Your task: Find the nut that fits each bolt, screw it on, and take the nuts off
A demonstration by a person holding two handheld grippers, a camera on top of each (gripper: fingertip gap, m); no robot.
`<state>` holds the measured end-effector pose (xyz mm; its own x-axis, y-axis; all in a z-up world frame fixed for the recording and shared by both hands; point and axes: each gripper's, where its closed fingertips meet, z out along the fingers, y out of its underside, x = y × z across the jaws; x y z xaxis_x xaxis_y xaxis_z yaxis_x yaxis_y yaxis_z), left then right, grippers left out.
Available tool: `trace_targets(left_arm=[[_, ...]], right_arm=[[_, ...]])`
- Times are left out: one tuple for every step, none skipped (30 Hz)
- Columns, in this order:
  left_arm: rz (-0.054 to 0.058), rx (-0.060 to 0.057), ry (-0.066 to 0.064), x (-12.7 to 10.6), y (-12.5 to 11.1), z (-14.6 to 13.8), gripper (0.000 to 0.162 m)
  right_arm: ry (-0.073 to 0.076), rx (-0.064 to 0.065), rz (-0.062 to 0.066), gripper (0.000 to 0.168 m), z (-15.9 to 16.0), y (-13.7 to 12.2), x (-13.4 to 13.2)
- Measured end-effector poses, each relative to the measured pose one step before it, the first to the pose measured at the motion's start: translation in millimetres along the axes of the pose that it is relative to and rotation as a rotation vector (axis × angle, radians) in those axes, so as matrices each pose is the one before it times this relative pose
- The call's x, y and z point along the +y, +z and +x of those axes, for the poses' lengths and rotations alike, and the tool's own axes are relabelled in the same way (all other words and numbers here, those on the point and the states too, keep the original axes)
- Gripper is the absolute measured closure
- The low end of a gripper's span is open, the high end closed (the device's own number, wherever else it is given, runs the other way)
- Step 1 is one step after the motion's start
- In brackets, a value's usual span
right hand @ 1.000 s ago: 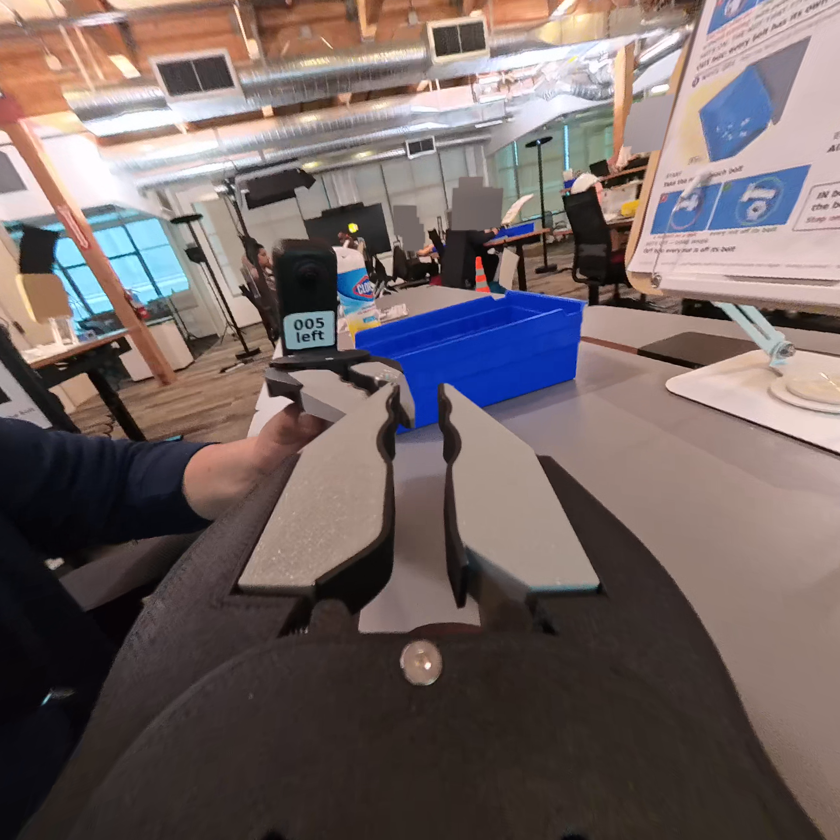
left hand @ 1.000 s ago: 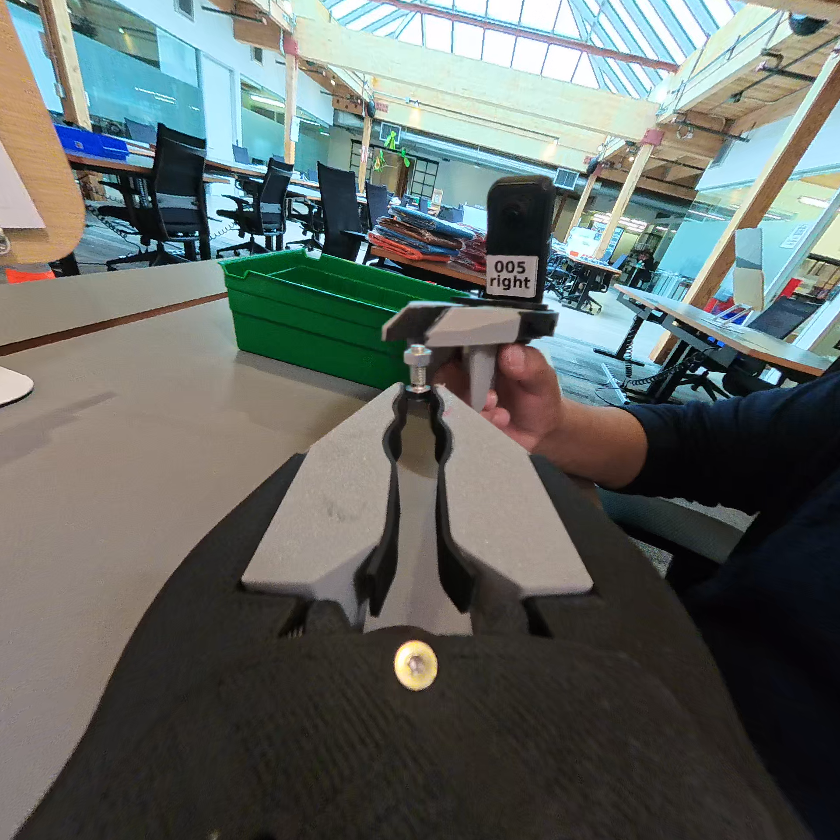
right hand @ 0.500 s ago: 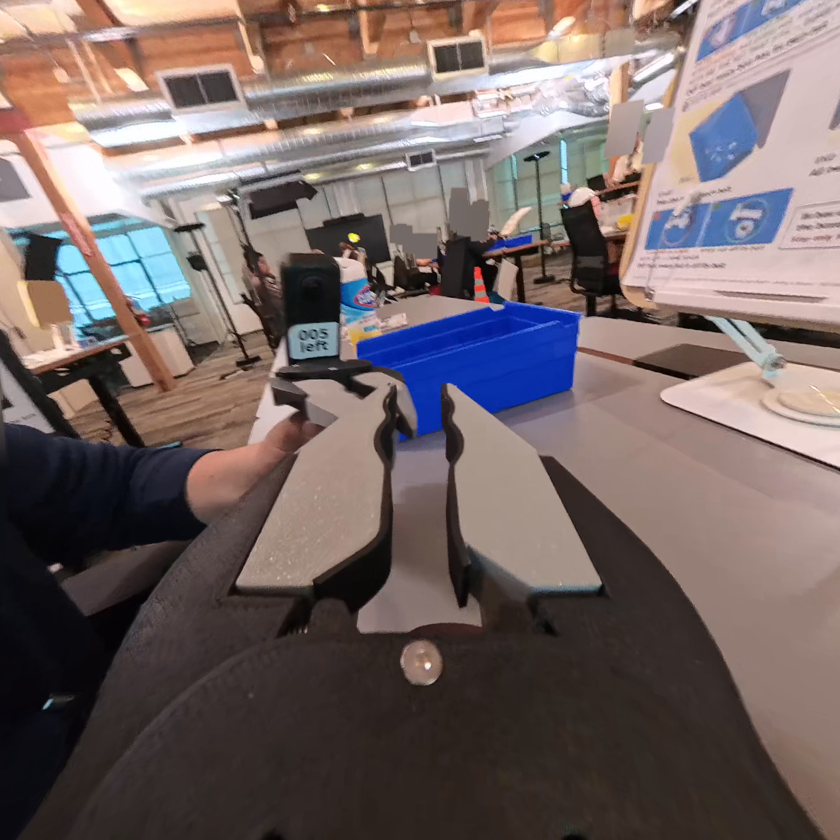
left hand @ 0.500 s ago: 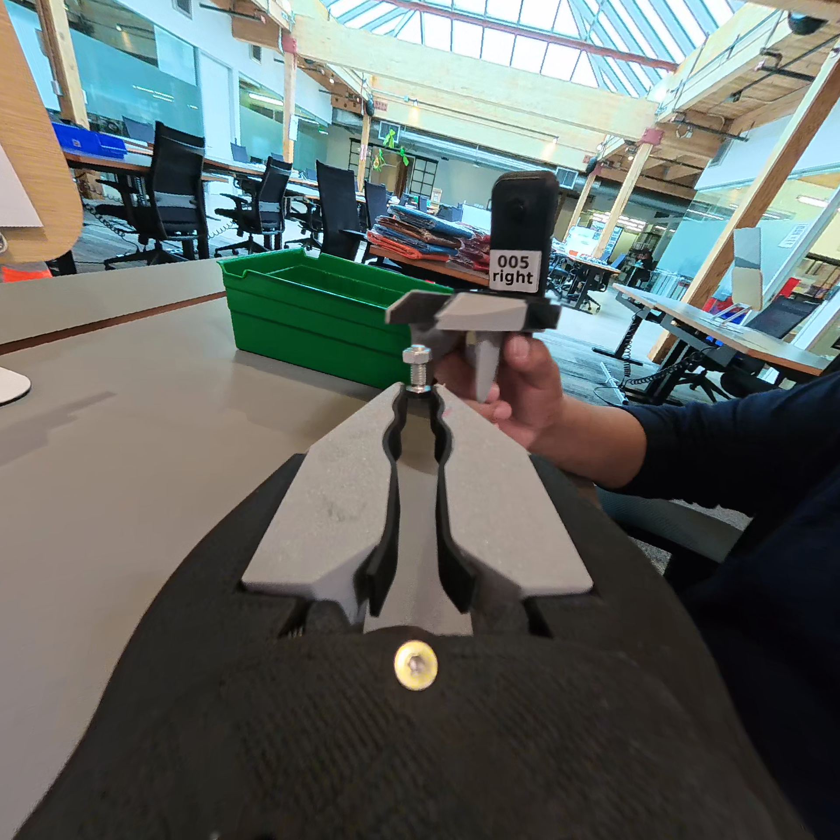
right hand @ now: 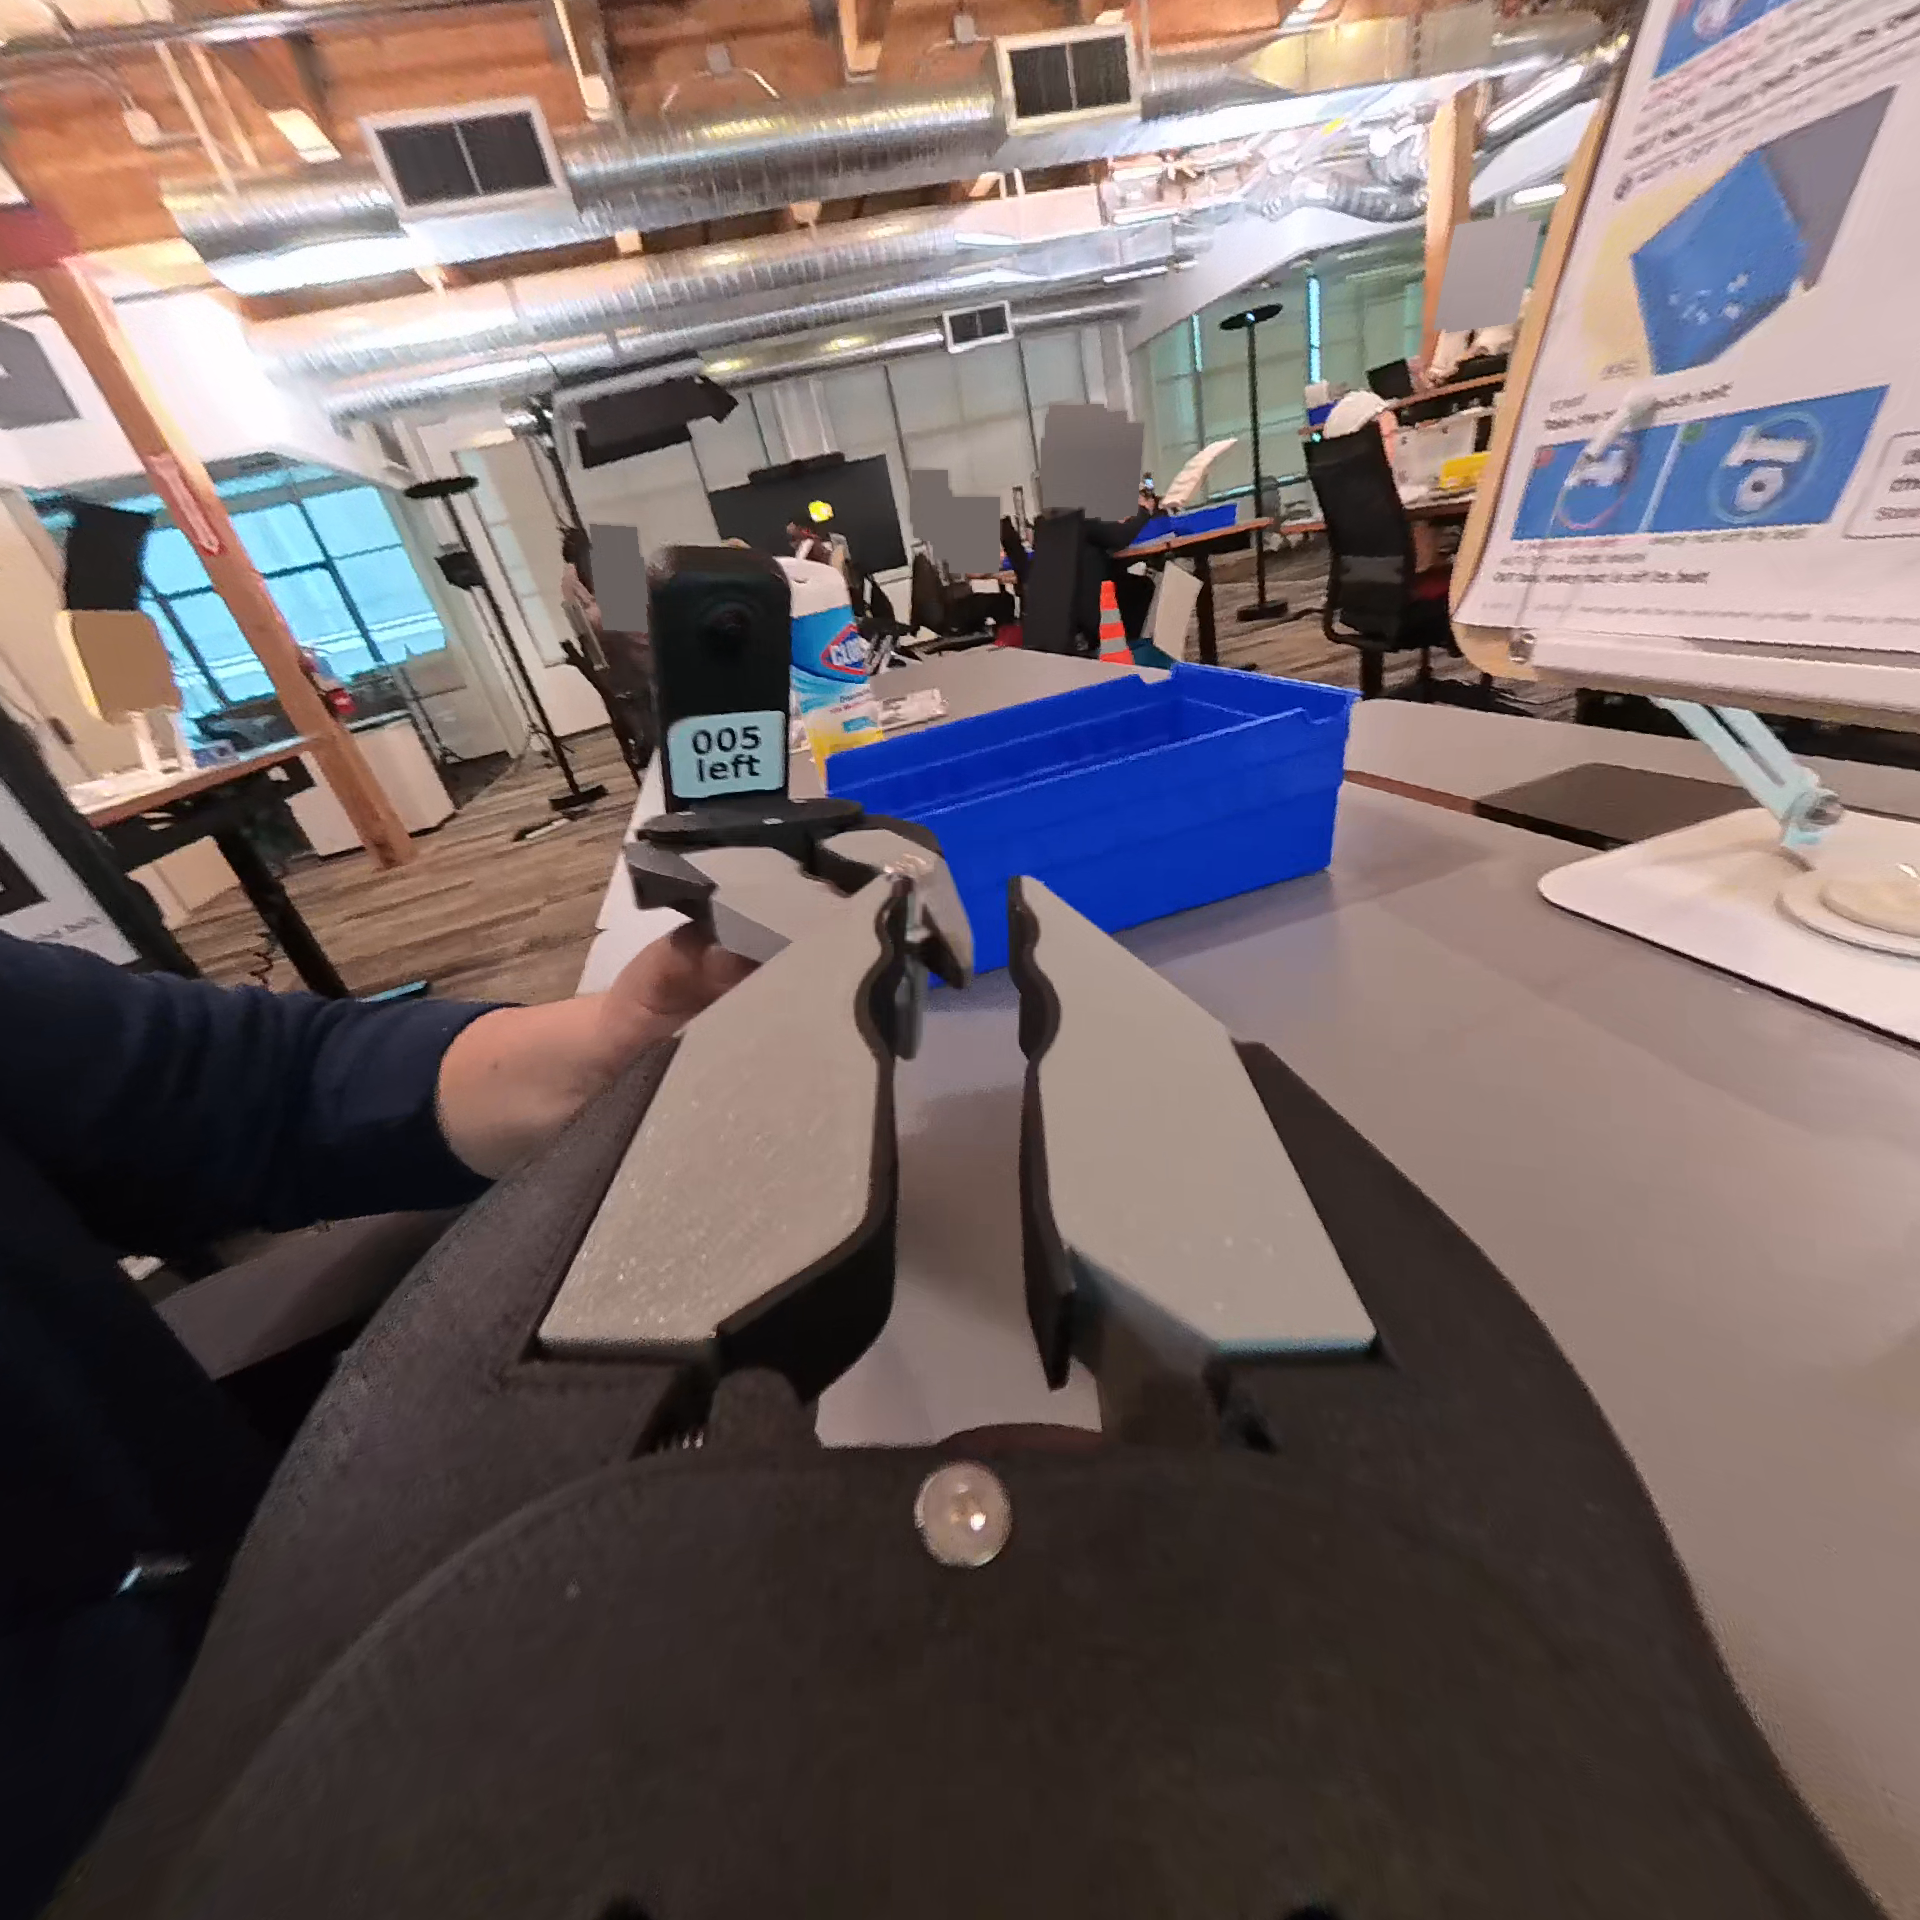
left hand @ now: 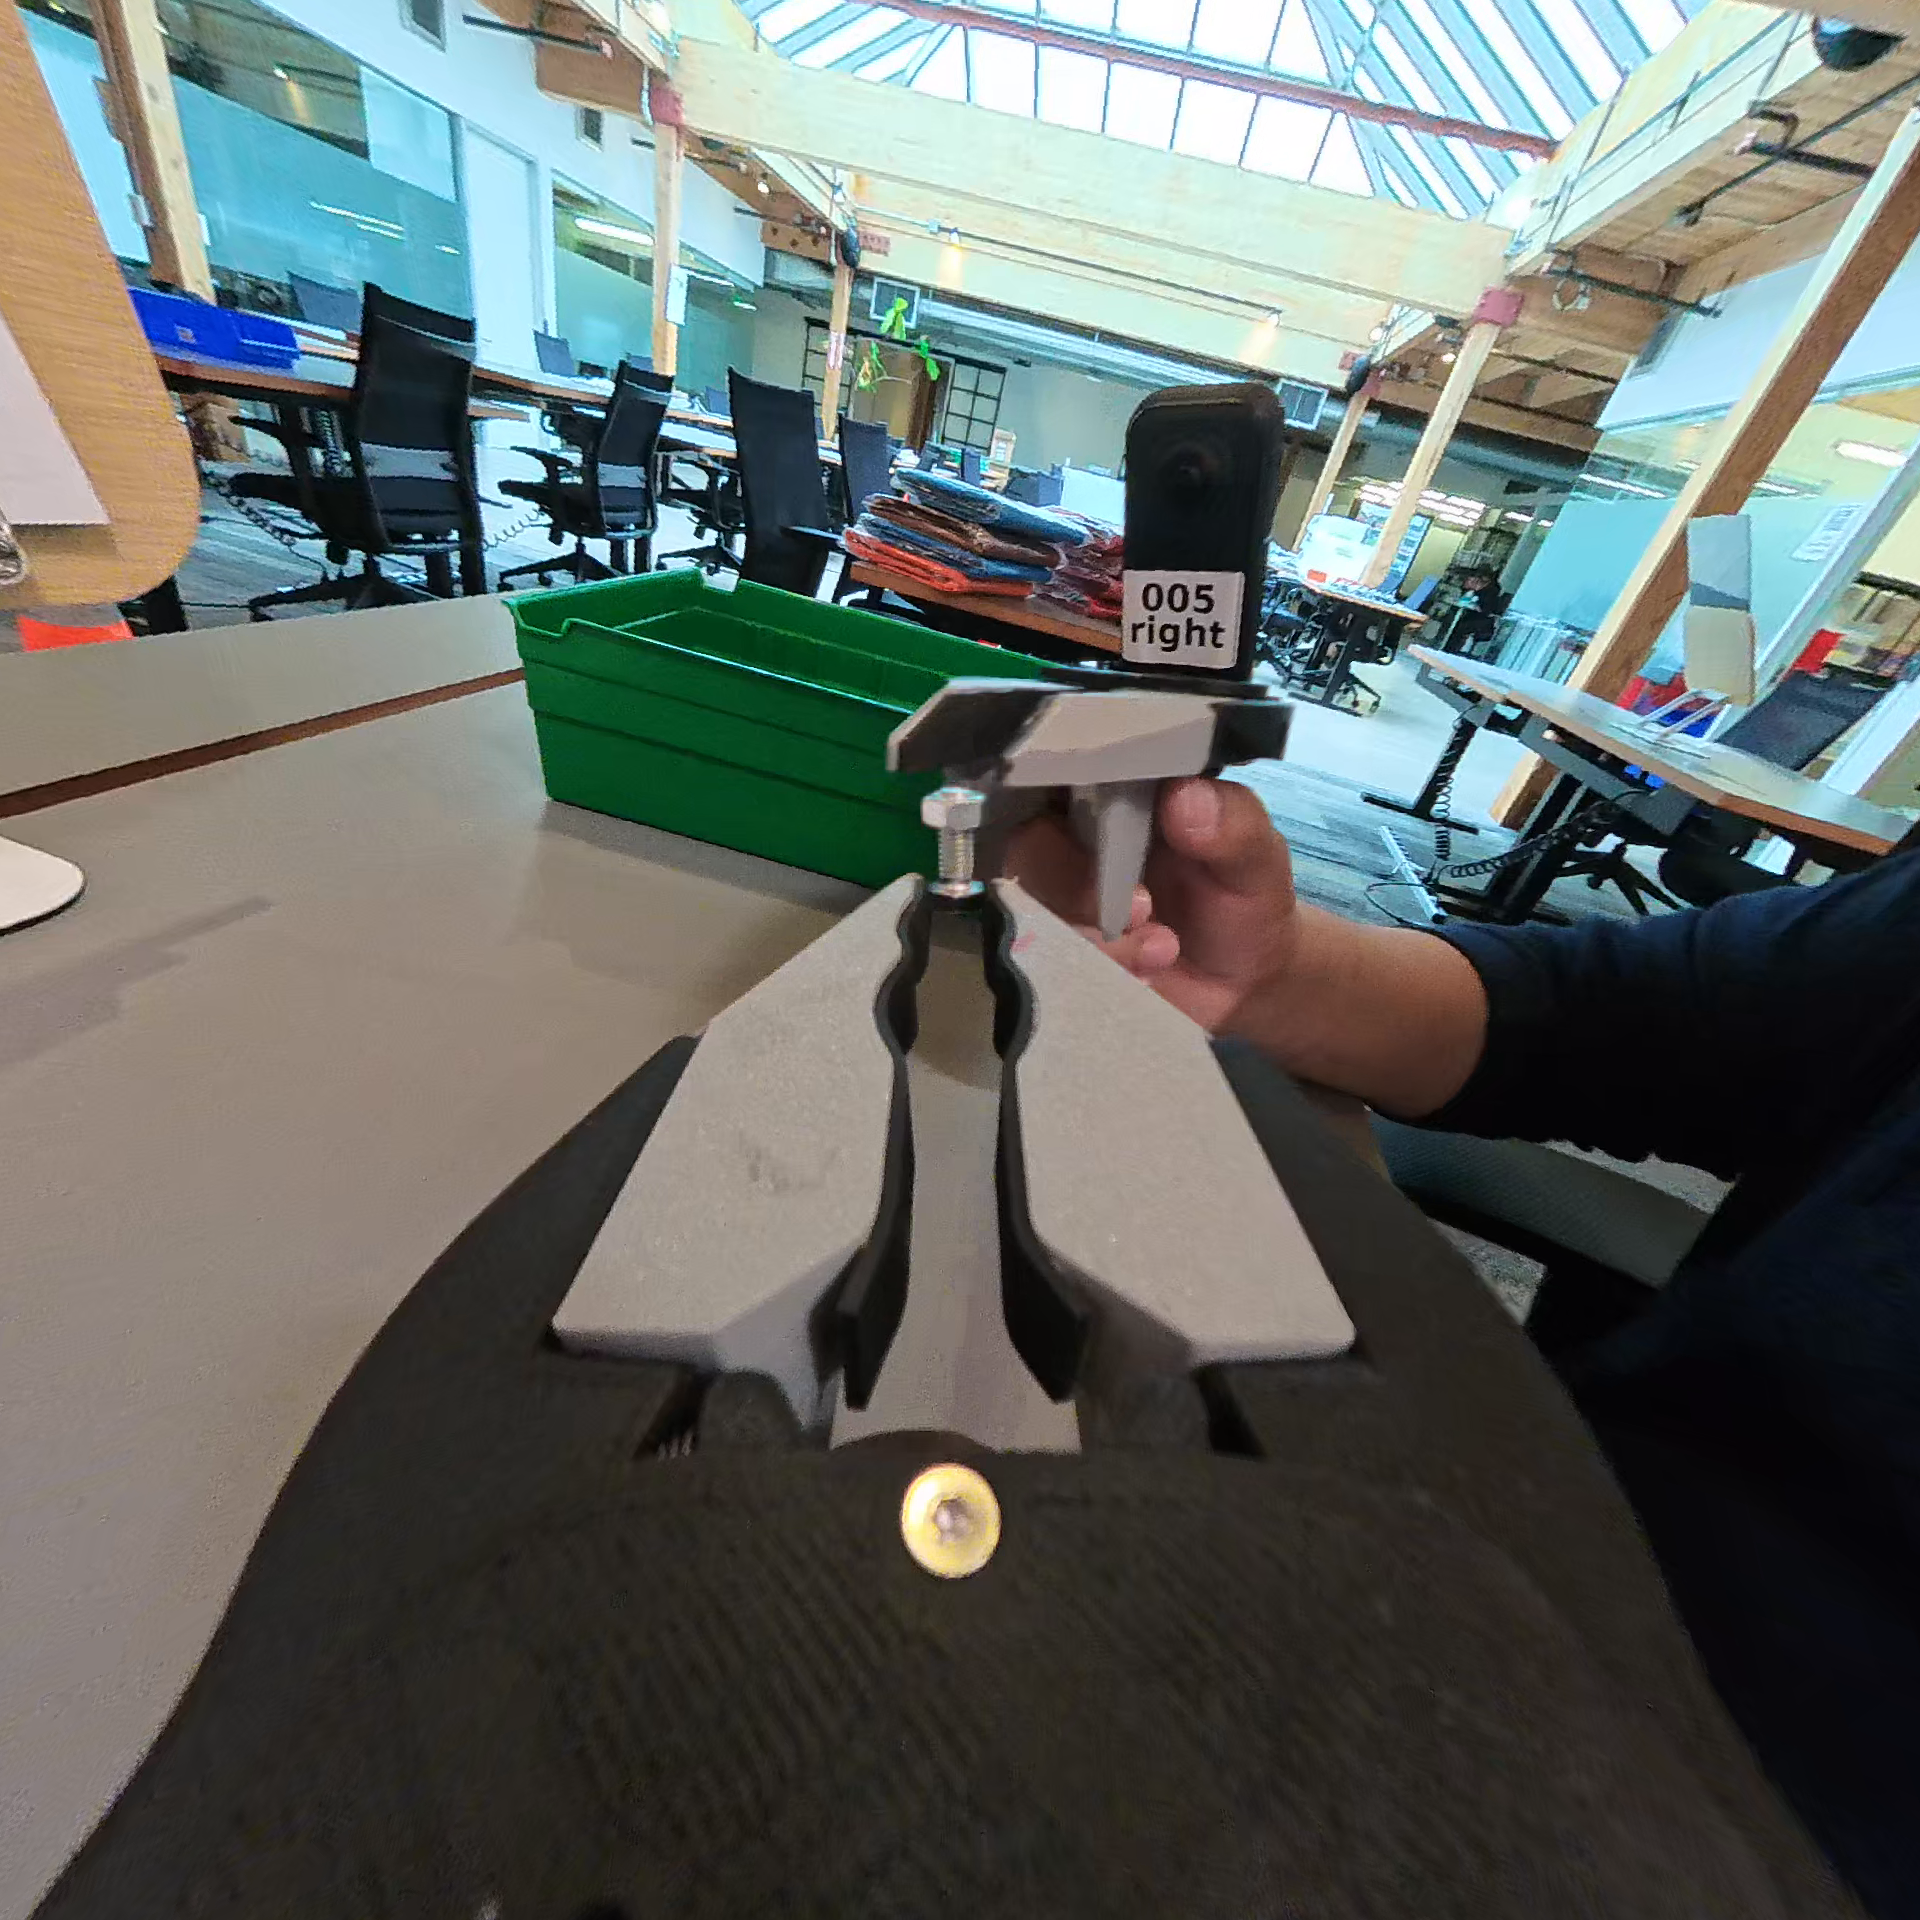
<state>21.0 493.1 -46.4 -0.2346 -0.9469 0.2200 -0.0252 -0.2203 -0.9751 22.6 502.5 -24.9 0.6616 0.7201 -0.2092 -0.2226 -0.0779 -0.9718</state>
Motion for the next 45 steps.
trace_targets(left_arm=[[-0.0044, -0.0006, 0.0055, 0.78, 0.68, 0.61, 0.155], [-0.0047, 0.0010, 0.0028, 1.24, 1.18, 1.02, 0.155], [-0.0073, 0.0014, 0.0031, 1.66, 1.49, 0.92, 0.155], [-0.0101, -0.0030, 0.0032, 2.20, 1.14, 0.08, 0.155], [-0.0067, -0.0068, 0.0052, 1.64, 0.59, -0.89, 0.155], [-0.0023, -0.0011, 0.0009, 0.59, 0.32, -0.39, 0.155], [0.0015, 0.0051, -0.0052, -0.18, 0.02, 0.25, 0.155], [0.0012, 0.0023, -0.0043, -0.30, 0.04, 0.03, 0.155], [0.0002, -0.0040, 0.0036, -0.06, 0.08, -0.51, 0.155], [0.0009, -0.0034, 0.0050, -0.20, 0.11, -0.19, 0.155], [0.0012, -0.0014, 0.0012, -0.24, -0.18, -0.09, 0.155], [0.0016, -0.0014, -0.0015, -0.20, -0.17, -0.45, 0.155], [0.0011, -0.0020, -0.0024, -0.16, -0.26, -0.66, 0.155], [0.0014, -0.0024, -0.0012, -0.10, -0.24, -0.82, 0.155], [-0.0017, -0.0011, -0.0013, 0.42, -0.04, -0.64, 0.155], [-0.0042, -0.0020, 0.0005, 0.85, 0.19, -0.48, 0.155], [-0.0059, -0.0016, 0.0053, 1.15, 0.47, 0.06, 0.155], [-0.0093, 0.0034, 0.0063, 1.58, 1.02, 1.05, 0.155], [-0.0083, 0.0084, 0.0047, 1.51, 1.30, 2.31, 0.155], [-0.0018, 0.0092, 0.0036, 0.72, 1.51, 2.64, 0.155], [-0.0025, 0.0098, 0.0014, 0.90, 1.67, 2.79, 0.155], [-0.0044, 0.0097, -0.0015, 1.15, 1.84, 2.47, 0.155], [-0.0025, 0.0051, -0.0040, 0.98, 1.52, 1.35, 0.155], [-0.0034, -0.0008, -0.0030, 0.90, 0.67, -0.14, 0.155], [-0.0011, -0.0068, -0.0012, 0.10, -0.42, -1.71, 0.155], [0.0062, -0.0110, -0.0029, -1.26, -1.62, -2.70, 0.154], [0.0097, -0.0102, -0.0055, -2.04, -2.44, -2.93, 0.154], [0.0087, -0.0113, -0.0044, -2.14, -2.62, -3.21, 0.155], [0.0053, -0.0142, 0.0018, -1.85, -2.46, -3.30, 0.155], [0.0016, -0.0101, 0.0062, -1.17, -1.74, -2.08, 0.155], [0.0018, -0.0045, 0.0037, -0.82, -0.91, -0.77, 0.155], [0.0013, 0.0002, 0.0015, -0.30, -0.03, 0.39, 0.155], [-0.0055, 0.0060, 0.0019, 1.08, 0.99, 1.39, 0.155], [-0.0108, 0.0060, 0.0042, 2.16, 1.63, 1.57, 0.155], [-0.0088, 0.0078, 0.0041, 2.29, 2.05, 1.98, 0.155], [-0.0054, 0.0138, 0.0010, 1.80, 2.21, 3.04, 0.155], [-0.0050, 0.0129, -0.0018, 1.47, 2.27, 2.81, 0.155], [-0.0062, 0.0093, 0.0013, 1.50, 2.30, 2.47, 0.155], [-0.0092, 0.0063, 0.0037, 1.92, 2.04, 1.99, 0.155], [-0.0067, -0.0013, 0.0045, 1.44, 1.32, 0.59, 0.155], [-0.0010, -0.0039, 0.0033, 0.42, 0.20, -0.27, 0.155], [0.0036, -0.0042, -0.0014, -0.75, -0.77, -1.11, 0.155], [0.0072, -0.0066, -0.0049, -1.45, -1.70, -2.12, 0.155], [0.0090, -0.0076, -0.0051, -2.01, -2.36, -2.41, 0.155], [0.0084, -0.0098, -0.0039, -2.06, -2.48, -2.78, 0.155]], right_arm=[[-0.0001, -0.0243, 0.0056, 0.152, -5.70, 1.73, -0.85], [-0.0097, -0.0252, -0.0017, 0.152, -6.68, 2.43, 0.46], [-0.0163, -0.0099, -0.0113, 0.152, -4.43, 2.92, 2.37], [-0.0148, 0.0099, -0.0125, 0.149, -0.80, 2.69, 2.61], [-0.0057, 0.0145, -0.0081, 0.148, 1.22, 1.32, 1.72], [0.0086, -0.0028, -0.0010, 0.147, 0.12, 0.19, 0.29], [0.0209, -0.0131, 0.0053, 0.147, -0.50, -0.37, -0.61], [0.0246, -0.0117, 0.0060, 0.146, 0.11, -0.37, -0.59], [0.0171, -0.0013, 0.0027, 0.147, 1.24, -0.39, -0.19], [0.0003, 0.0151, 0.0000, 0.146, 2.97, -0.80, -0.30], [-0.0101, 0.0208, 0.0010, 0.146, 3.22, -1.26, -0.51], [-0.0068, 0.0094, 0.0023, 0.147, 1.43, -1.34, -0.91], [0.0017, -0.0012, 0.0005, 0.147, -0.26, -0.78, -0.47], [0.0081, -0.0020, -0.0046, 0.147, -0.12, -0.08, 0.61], [0.0095, -0.0015, -0.0112, 0.147, -0.02, 0.88, 2.14], [0.0096, -0.0081, -0.0150, 0.147, -0.92, 1.56, 3.14], [0.0088, -0.0160, -0.0119, 0.147, -2.28, 1.93, 2.95], [0.0060, -0.0124, -0.0021, 0.145, -2.15, 1.84, 1.66], [0.0020, -0.0123, 0.0032, 0.144, -1.95, 1.53, 0.70], [0.0051, -0.0167, 0.0052, 0.144, -2.31, 1.47, -0.02], [0.0122, -0.0180, 0.0057, 0.142, -2.23, 1.33, -0.32], [0.0141, -0.0194, 0.0034, 0.140, -2.33, 1.25, 0.15], [0.0096, -0.0085, -0.0009, 0.140, -0.57, 0.68, 0.55], [-0.0020, 0.0083, -0.0048, 0.141, 1.78, -0.35, 0.53], [-0.0117, 0.0221, -0.0004, 0.142, 3.62, -1.71, -0.57], [-0.0119, 0.0194, 0.0072, 0.143, 3.29, -2.66, -2.18], [-0.0049, 0.0137, 0.0098, 0.144, 2.61, -2.95, -2.56], [0.0005, 0.0095, 0.0069, 0.145, 2.22, -2.48, -2.15], [0.0038, 0.0037, 0.0026, 0.146, 1.33, -1.72, -1.18], [0.0052, -0.0027, 0.0010, 0.146, 0.13, -0.71, -0.48], [0.0037, -0.0035, -0.0016, 0.147, -0.43, 0.19, 0.47], [0.0007, -0.0052, -0.0081, 0.147, -1.02, 1.26, 1.72], [-0.0029, -0.0062, -0.0120, 0.147, -1.67, 1.84, 2.65], [-0.0062, -0.0044, -0.0096, 0.146, -1.81, 2.03, 2.37], [-0.0073, -0.0023, -0.0041, 0.145, -1.42, 1.73, 1.40], [-0.0038, -0.0059, 0.0007, 0.144, -1.82, 1.75, 0.49], [0.0029, -0.0070, 0.0021, 0.143, -1.55, 1.88, 0.25], [0.0085, -0.0070, -0.0001, 0.142, -1.15, 2.11, 0.80], [0.0069, -0.0080, -0.0071, 0.141, -1.16, 1.61, 1.78], [-0.0026, 0.0014, -0.0116, 0.142, 0.27, 0.75, 1.99], [-0.0121, 0.0167, -0.0080, 0.142, 2.33, -0.53, 0.93], [-0.0123, 0.0157, 0.0036, 0.143, 2.33, -1.94, -1.07], [-0.0027, 0.0055, 0.0103, 0.144, 1.29, -2.57, -2.66], [0.0063, -0.0006, 0.0115, 0.145, 0.84, -2.74, -2.82], [0.0090, 0.0015, 0.0098, 0.145, 1.31, -2.46, -2.48]])
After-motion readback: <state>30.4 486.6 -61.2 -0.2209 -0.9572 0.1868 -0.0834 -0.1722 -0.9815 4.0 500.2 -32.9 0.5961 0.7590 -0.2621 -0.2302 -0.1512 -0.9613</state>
